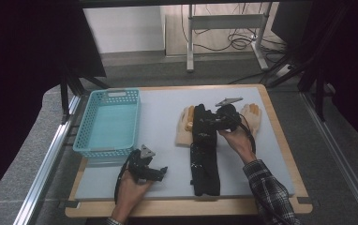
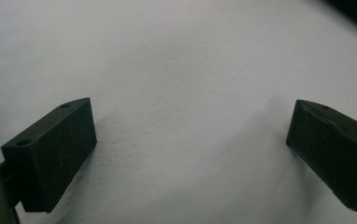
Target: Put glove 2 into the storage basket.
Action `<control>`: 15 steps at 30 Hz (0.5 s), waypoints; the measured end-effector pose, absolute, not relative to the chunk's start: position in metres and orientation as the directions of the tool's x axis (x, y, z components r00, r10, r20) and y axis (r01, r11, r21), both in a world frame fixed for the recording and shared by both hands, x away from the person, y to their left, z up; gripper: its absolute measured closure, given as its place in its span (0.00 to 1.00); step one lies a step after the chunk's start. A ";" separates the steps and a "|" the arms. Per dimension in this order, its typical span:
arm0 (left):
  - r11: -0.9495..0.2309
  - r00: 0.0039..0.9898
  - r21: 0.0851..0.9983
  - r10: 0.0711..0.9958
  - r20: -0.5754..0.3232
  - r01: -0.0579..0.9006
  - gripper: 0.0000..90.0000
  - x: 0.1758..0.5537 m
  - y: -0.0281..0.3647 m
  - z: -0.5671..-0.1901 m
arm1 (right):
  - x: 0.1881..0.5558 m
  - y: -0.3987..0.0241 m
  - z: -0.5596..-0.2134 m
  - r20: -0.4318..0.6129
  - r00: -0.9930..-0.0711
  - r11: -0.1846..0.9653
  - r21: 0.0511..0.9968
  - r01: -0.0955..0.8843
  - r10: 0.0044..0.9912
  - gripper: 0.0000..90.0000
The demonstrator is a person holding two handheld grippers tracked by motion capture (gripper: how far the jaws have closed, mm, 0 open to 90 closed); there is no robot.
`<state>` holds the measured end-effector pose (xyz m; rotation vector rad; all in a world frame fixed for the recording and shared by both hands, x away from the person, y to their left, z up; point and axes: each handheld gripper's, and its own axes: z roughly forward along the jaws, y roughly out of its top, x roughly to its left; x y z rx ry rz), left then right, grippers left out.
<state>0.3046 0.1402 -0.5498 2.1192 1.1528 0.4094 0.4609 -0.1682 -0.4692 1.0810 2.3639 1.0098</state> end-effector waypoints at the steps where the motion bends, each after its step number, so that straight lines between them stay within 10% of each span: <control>1: -0.376 0.558 0.694 0.829 -0.045 0.614 0.02 0.305 0.140 -0.550 | 0.461 -0.168 -0.469 -0.021 -0.647 0.455 0.729 0.512 0.762 0.55; 11: -0.375 0.558 0.694 0.829 -0.046 0.614 0.02 0.305 0.140 -0.550 | 0.479 -0.153 -0.510 -0.014 -0.696 0.498 0.709 0.500 0.718 0.45; 15: -0.374 0.557 0.695 0.829 -0.045 0.613 0.02 0.305 0.140 -0.550 | 0.483 -0.153 -0.523 0.014 -0.683 0.481 0.700 0.528 0.731 0.58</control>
